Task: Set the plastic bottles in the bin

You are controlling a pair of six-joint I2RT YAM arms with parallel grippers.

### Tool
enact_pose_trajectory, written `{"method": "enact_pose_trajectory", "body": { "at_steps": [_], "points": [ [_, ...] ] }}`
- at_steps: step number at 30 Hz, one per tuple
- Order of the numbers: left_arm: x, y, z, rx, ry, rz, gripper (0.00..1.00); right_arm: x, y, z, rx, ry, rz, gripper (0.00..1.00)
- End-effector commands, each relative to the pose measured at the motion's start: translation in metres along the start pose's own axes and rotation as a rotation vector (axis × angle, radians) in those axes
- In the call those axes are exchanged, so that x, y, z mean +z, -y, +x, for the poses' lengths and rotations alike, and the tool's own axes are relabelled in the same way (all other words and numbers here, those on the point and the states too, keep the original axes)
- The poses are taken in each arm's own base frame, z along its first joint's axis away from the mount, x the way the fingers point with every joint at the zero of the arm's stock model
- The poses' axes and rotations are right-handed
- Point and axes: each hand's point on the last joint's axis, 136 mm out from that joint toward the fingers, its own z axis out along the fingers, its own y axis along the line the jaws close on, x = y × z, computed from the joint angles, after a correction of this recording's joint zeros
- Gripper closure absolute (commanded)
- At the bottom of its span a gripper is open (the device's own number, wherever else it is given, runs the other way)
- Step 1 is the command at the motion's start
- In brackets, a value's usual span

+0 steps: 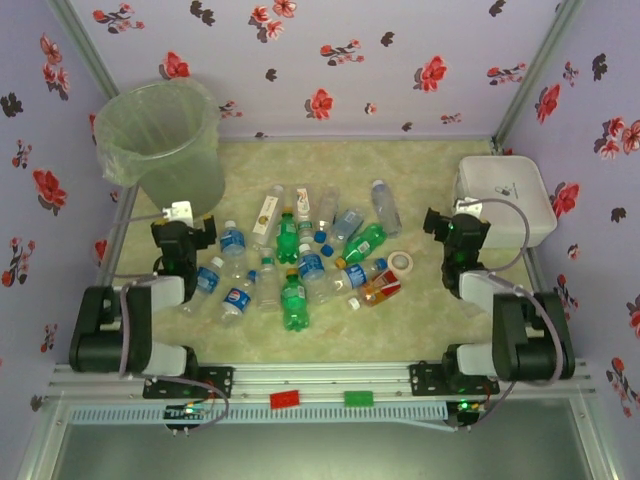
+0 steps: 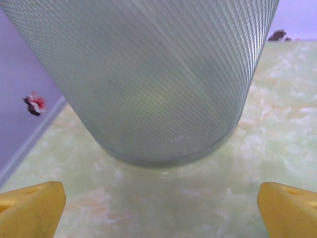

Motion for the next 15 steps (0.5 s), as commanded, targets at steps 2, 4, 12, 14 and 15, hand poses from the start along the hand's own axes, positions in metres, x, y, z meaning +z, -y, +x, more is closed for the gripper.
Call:
{"method": "enact_pose_trajectory", "body": {
  "at_steps": [2, 4, 12, 14, 15],
  "points": [
    [-0.021, -0.023, -0.035, -0.139, -0.09, -0.121, 0.0, -0.018, -0.009, -0.029, 0.081, -0.064, 0.013, 0.0],
    [-0.029, -0.023, -0.034, -0.204, -0.187, -0.123, 0.0, -0.027, -0.017, -0.034, 0.115, -0.127, 0.003, 0.0],
    [-0.066, 0.008, -0.017, -0.505, -0.529, -0.021, 0.0, -0.076, -0.049, -0.001, 0.313, -0.53, -0.041, 0.04],
    [-0.075, 0.022, -0.015, -0.57, -0.549, 0.059, 0.0, -0.091, -0.057, 0.018, 0.411, -0.643, -0.046, 0.05],
    [-0.078, 0.031, -0.016, -0.599, -0.542, 0.109, 0.0, -0.098, -0.062, 0.026, 0.453, -0.686, -0.061, 0.07]
  ]
}}
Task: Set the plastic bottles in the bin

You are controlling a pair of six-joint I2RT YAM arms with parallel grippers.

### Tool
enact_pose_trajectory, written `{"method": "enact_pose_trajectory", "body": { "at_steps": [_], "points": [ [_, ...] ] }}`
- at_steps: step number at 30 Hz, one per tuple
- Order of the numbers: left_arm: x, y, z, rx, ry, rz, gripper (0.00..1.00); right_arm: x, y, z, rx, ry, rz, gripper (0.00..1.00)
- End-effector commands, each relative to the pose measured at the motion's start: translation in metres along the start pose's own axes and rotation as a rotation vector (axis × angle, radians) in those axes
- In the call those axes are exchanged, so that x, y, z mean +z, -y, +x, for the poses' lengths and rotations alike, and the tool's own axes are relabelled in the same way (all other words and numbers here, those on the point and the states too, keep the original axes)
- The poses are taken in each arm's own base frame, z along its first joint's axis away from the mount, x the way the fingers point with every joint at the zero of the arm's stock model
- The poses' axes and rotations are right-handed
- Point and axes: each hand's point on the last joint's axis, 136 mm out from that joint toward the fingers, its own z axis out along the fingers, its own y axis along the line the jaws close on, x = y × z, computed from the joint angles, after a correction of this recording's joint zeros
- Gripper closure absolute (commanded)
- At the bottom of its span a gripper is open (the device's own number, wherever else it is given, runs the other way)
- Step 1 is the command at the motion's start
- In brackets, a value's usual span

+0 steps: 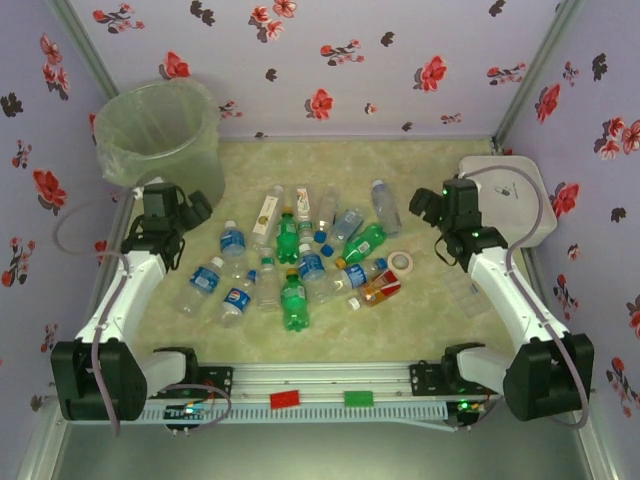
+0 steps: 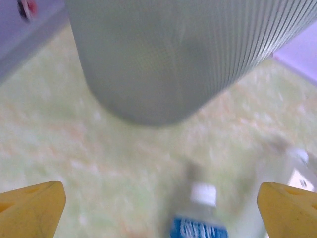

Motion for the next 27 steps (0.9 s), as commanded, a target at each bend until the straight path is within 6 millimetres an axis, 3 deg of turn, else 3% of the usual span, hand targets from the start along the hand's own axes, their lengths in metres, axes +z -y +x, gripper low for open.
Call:
{"method": "enact_pose_trajectory", "body": {
  "at_steps": [1, 4, 7, 13, 20, 27],
  "points": [
    [-0.016, 0.017, 0.045, -0.155, -0.17, 0.139, 0.0, -0.015, 0.01, 0.077, 0.222, -0.322, 0.039, 0.09],
    [-0.024, 0.042, 0.051, -0.24, -0.152, 0.275, 0.0, -0.02, 0.004, 0.114, 0.319, -0.419, 0.024, 0.11],
    [-0.027, 0.063, 0.057, -0.261, -0.169, 0.321, 0.0, -0.023, -0.002, 0.136, 0.373, -0.441, 0.018, 0.11],
    [-0.025, 0.12, 0.068, -0.123, -0.221, 0.393, 0.0, -0.017, 0.002, 0.161, 0.456, -0.469, 0.03, 0.1],
    [-0.019, 0.18, 0.101, 0.011, -0.313, 0.455, 0.0, -0.007, -0.016, 0.188, 0.5, -0.537, -0.006, 0.12],
    [-0.018, 0.212, 0.128, 0.108, -0.371, 0.475, 0.0, -0.005, -0.008, 0.211, 0.512, -0.574, 0.041, 0.13]
  ]
}}
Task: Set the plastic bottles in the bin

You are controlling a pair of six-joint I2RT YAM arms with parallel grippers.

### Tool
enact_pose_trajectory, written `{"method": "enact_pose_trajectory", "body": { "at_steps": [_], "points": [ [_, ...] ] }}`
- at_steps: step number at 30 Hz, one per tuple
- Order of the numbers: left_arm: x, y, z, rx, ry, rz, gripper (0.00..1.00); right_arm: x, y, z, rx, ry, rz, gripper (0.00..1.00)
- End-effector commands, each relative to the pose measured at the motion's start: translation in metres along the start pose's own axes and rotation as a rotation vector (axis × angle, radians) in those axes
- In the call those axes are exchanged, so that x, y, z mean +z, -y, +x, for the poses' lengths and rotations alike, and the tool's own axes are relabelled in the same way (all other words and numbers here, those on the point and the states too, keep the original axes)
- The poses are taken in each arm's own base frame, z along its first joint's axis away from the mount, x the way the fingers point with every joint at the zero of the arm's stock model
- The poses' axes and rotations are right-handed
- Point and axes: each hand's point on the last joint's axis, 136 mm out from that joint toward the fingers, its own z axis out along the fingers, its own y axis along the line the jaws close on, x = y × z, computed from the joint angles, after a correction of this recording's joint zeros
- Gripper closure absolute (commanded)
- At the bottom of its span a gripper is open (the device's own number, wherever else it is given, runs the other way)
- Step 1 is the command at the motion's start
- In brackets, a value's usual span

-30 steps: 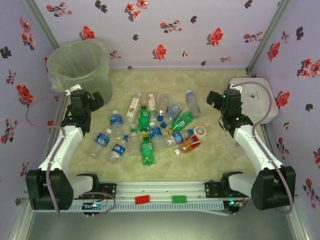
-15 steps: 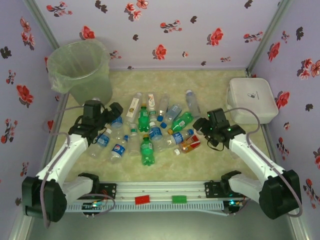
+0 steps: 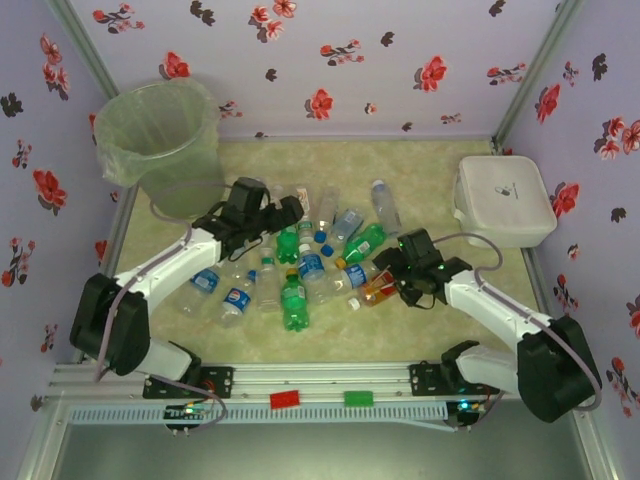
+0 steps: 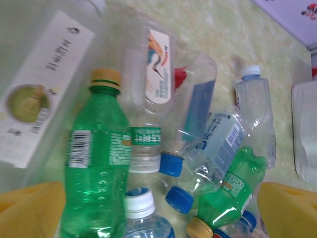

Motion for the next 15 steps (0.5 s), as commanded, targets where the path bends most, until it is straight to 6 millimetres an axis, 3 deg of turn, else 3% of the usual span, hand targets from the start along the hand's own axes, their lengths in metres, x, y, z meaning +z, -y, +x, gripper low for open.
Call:
{"method": "enact_pose_trajectory", "body": {
  "at_steps": [1, 12, 15],
  "points": [
    [0.003, 0.015, 0.001, 0.053, -0.015, 0.017, 0.0, 0.007, 0.013, 0.006, 0.06, -0.008, 0.021, 0.14],
    [0.005, 0.012, 0.005, 0.063, -0.022, 0.001, 0.0, 0.018, 0.035, 0.009, 0.059, -0.002, 0.08, 0.23],
    [0.005, 0.009, 0.006, 0.055, -0.022, -0.008, 0.0, 0.02, 0.035, 0.009, 0.059, -0.004, 0.077, 0.31]
  ]
}}
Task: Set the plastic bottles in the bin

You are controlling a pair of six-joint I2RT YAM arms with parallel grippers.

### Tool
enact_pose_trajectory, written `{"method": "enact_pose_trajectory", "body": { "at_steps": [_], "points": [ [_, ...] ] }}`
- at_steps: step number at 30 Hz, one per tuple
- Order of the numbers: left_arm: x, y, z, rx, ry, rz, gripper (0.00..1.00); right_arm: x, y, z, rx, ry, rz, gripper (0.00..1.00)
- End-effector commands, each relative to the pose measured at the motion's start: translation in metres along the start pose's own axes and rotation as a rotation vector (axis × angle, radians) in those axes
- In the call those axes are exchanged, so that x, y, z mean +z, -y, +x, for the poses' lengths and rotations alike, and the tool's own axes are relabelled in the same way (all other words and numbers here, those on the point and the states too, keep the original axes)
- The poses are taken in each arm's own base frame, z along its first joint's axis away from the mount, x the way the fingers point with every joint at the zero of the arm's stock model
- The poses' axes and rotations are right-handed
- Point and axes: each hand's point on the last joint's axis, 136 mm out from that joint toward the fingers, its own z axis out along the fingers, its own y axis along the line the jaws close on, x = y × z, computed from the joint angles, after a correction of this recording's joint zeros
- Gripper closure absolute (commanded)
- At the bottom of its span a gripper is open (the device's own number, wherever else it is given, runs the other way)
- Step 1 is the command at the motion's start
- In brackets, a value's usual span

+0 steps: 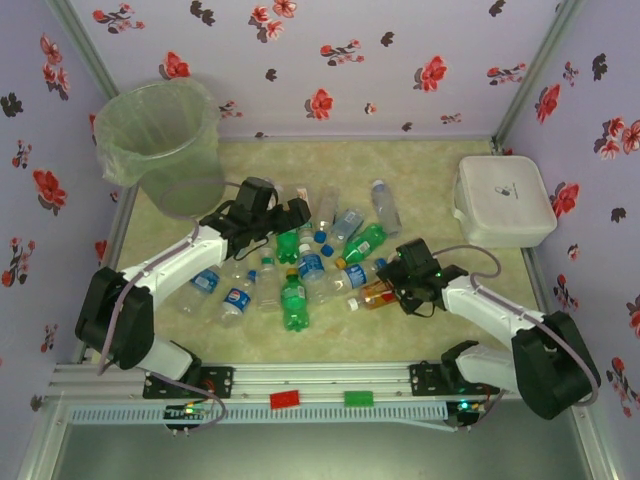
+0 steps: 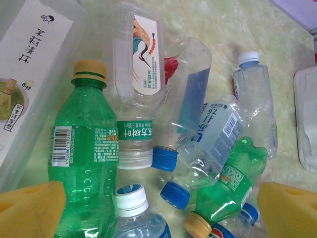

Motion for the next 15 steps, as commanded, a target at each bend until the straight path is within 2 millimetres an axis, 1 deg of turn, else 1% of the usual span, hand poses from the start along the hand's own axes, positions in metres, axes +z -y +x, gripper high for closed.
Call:
{"method": "enact_pose_trajectory", "body": {
  "at_steps": [1, 4, 9, 12, 15],
  "points": [
    [-0.002, 0.002, -0.002, 0.017, 0.003, -0.008, 0.0, 0.005, 0.006, -0.001, 0.011, 0.014, 0.014, 0.35],
    [-0.004, 0.003, -0.003, 0.015, 0.006, -0.005, 0.0, -0.001, -0.003, -0.003, -0.021, 0.024, -0.002, 0.46],
    [-0.016, 0.009, -0.013, 0.031, 0.056, 0.017, 0.0, -0.028, -0.022, -0.01, -0.106, 0.067, -0.042, 0.51],
    [-0.024, 0.017, -0.021, 0.049, 0.106, 0.058, 0.0, -0.052, -0.049, -0.018, -0.166, 0.122, -0.125, 0.53],
    [-0.035, 0.028, -0.029, 0.078, 0.133, 0.096, 0.0, -0.073, -0.086, -0.027, -0.294, 0.179, -0.207, 0.53]
  ]
}}
